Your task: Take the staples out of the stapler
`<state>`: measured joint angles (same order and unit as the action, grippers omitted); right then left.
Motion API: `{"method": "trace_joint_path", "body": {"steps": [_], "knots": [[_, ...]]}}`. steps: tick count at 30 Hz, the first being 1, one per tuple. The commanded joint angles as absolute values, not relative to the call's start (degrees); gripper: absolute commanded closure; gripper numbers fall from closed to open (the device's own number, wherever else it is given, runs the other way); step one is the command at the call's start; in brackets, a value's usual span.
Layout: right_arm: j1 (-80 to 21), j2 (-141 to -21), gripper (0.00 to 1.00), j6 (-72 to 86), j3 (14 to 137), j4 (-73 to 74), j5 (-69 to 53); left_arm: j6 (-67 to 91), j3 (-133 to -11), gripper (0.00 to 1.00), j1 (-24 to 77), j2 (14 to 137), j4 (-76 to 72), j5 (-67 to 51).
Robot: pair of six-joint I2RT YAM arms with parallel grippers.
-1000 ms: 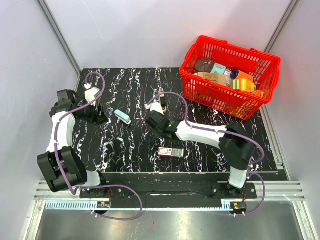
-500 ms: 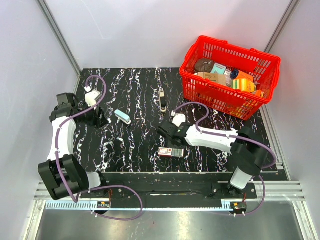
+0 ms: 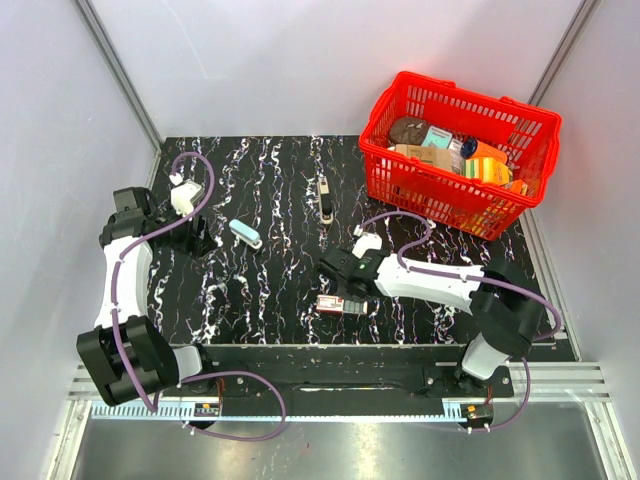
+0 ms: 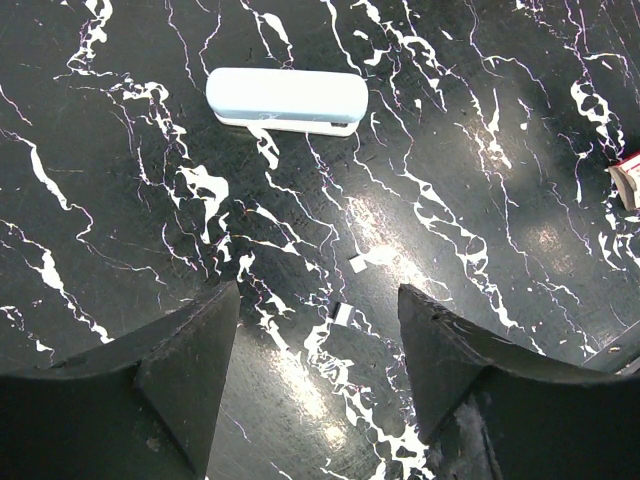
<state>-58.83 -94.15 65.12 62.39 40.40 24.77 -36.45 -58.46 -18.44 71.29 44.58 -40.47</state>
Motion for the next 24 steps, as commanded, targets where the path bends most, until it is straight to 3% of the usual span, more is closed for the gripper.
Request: {"method": "trace_joint_path", "body": {"steps": [1,24], "knots": [[-60.1,-94.7,1.00,68.0,62.6,42.1,28.5,-37.8,-58.0,0.31,-18.1,69.8,44.2,-40.4],[-61.7,-99.3,1.00,67.2,63.7,42.5,28.4,-38.5,-57.4,0.31,-18.1,70.0,44.2,-40.3]]}}
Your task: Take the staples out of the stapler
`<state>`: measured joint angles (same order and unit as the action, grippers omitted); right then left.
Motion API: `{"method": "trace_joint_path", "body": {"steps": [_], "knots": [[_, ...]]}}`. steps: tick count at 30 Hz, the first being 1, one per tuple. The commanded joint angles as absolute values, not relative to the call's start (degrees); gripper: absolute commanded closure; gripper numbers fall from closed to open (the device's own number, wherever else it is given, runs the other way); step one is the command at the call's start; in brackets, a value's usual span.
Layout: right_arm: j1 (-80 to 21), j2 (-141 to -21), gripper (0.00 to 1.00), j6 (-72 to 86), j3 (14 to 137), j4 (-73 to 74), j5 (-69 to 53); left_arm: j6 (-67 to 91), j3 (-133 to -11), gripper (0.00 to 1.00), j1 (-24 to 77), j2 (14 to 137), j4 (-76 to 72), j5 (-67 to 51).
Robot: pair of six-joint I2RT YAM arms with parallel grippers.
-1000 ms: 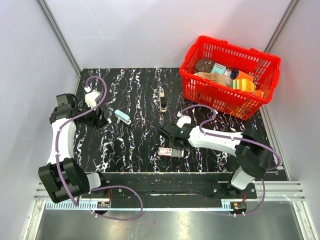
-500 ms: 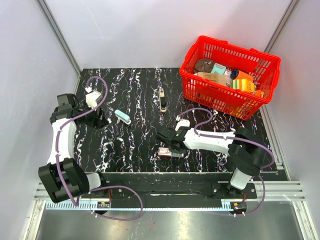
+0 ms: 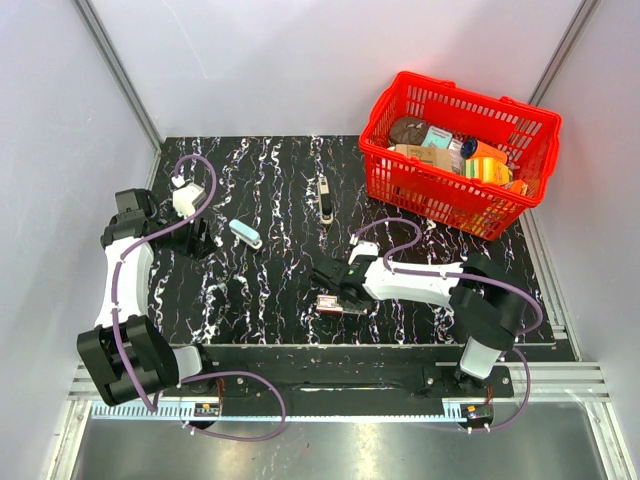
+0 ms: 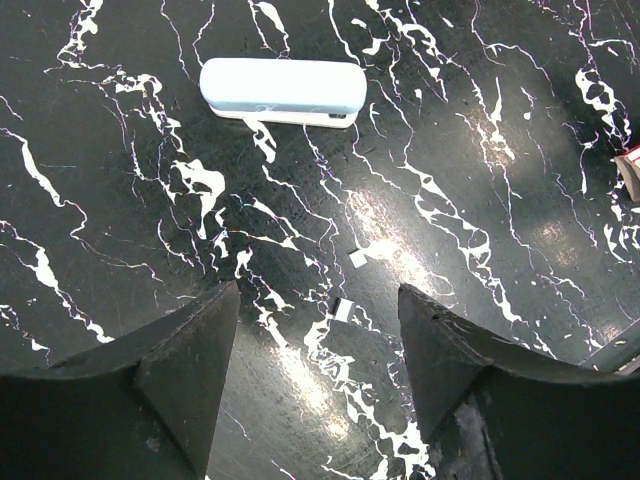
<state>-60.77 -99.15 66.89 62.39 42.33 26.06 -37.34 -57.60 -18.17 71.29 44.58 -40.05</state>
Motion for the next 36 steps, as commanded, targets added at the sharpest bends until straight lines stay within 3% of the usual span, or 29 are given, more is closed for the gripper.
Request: {"method": "trace_joint_path", "body": {"steps": [1,36], "knots": [[-62.0,-99.4,1.00,67.0,63.9,42.5,28.6,-38.5,-57.3,0.31,-18.1,70.0,44.2,-40.3],[-64.7,-102.0,1.00,58.4,65.5,39.6,33.6,-39.1,-56.3,0.31,-18.1,70.1,43.8,-40.3]]}}
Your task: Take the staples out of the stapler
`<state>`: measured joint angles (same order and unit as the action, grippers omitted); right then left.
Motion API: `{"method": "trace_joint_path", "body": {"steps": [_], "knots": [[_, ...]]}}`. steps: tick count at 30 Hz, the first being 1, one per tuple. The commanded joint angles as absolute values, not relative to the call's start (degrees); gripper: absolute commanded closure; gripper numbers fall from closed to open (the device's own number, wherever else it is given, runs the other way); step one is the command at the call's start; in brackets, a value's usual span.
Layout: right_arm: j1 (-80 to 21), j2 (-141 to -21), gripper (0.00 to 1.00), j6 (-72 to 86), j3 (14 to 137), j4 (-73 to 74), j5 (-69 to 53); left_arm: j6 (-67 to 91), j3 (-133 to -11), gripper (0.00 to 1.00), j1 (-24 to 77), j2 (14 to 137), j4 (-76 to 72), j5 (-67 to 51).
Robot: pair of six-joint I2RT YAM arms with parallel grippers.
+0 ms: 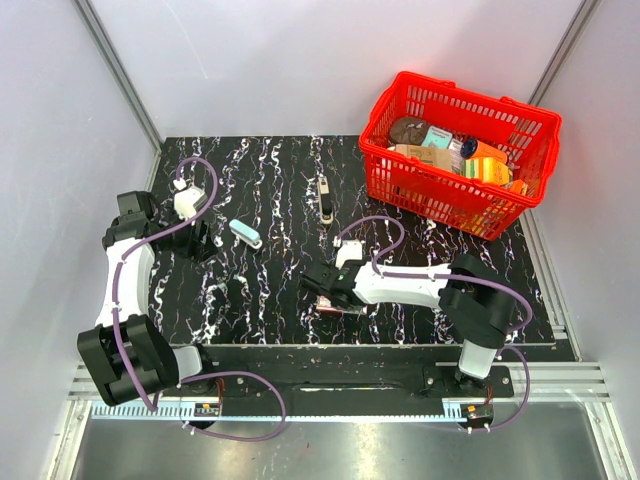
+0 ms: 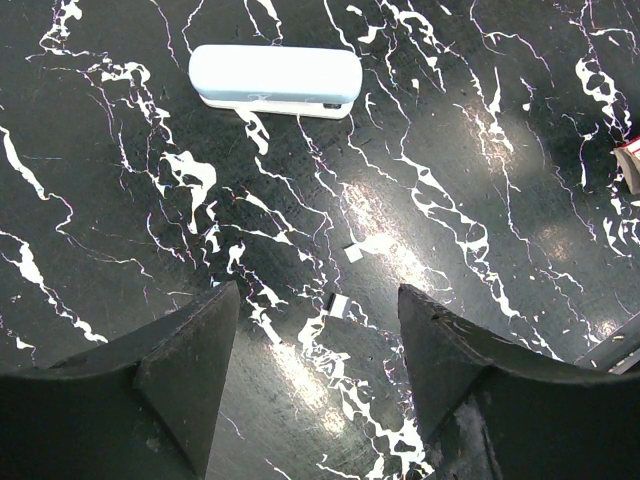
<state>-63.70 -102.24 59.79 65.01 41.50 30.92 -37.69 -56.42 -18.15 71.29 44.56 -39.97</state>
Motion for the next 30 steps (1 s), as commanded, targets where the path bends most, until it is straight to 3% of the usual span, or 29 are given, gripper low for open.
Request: {"method": "trace_joint_path", "body": {"steps": [1,30], "knots": [[-64.8,-102.0,1.00,58.1,65.4,39.4,33.6,-39.0,-56.3,0.31,-18.1,70.1,43.8,-40.2],[-65.5,-99.1,1.00,57.0,63.1,38.8,35.3,-38.8,-55.8,0.24,-18.1,69.3,43.9,-40.0]]}}
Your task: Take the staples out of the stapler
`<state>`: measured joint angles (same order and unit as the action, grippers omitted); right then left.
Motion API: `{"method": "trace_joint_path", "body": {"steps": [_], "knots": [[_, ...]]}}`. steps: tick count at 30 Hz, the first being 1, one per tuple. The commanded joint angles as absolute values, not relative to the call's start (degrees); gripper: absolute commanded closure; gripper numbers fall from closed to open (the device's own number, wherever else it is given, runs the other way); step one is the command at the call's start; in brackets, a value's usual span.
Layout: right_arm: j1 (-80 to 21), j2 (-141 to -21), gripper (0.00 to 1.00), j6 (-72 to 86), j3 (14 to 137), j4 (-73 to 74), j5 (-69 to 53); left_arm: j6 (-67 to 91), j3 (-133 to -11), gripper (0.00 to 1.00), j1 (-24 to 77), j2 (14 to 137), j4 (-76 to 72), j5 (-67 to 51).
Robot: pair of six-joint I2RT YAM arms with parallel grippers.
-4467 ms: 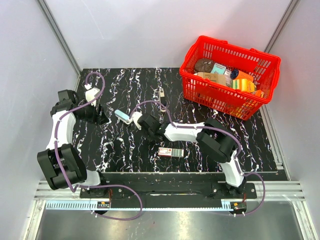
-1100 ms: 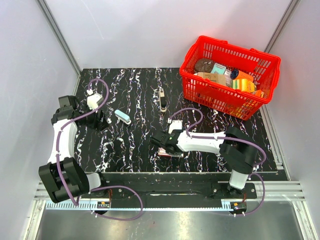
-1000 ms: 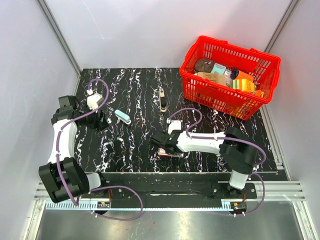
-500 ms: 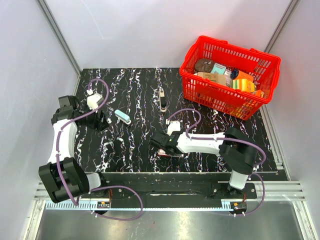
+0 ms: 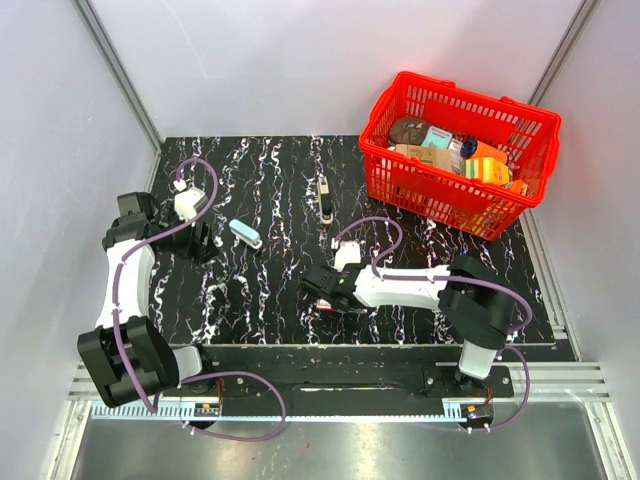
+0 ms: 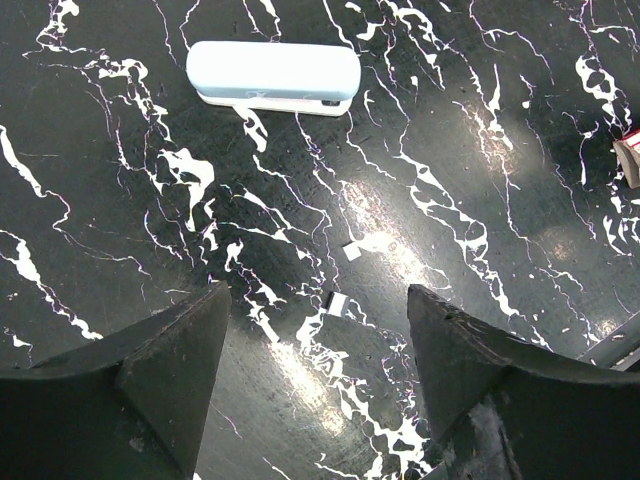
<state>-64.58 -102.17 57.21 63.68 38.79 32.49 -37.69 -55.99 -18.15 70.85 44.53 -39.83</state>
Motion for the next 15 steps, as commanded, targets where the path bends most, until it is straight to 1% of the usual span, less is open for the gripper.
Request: {"method": "trace_joint_path", "body": {"steps": [1,15], "knots": [[-65.6,-98.6,1.00,57.1,63.0,38.8,35.3,-38.9,-55.9,0.24,-18.1,69.3,43.8,-40.2],[-66.1,-98.6,1.00,57.9,62.4,39.5,36.4,-39.0,-55.6,0.23,-18.1,69.2,43.8,-40.2]]}}
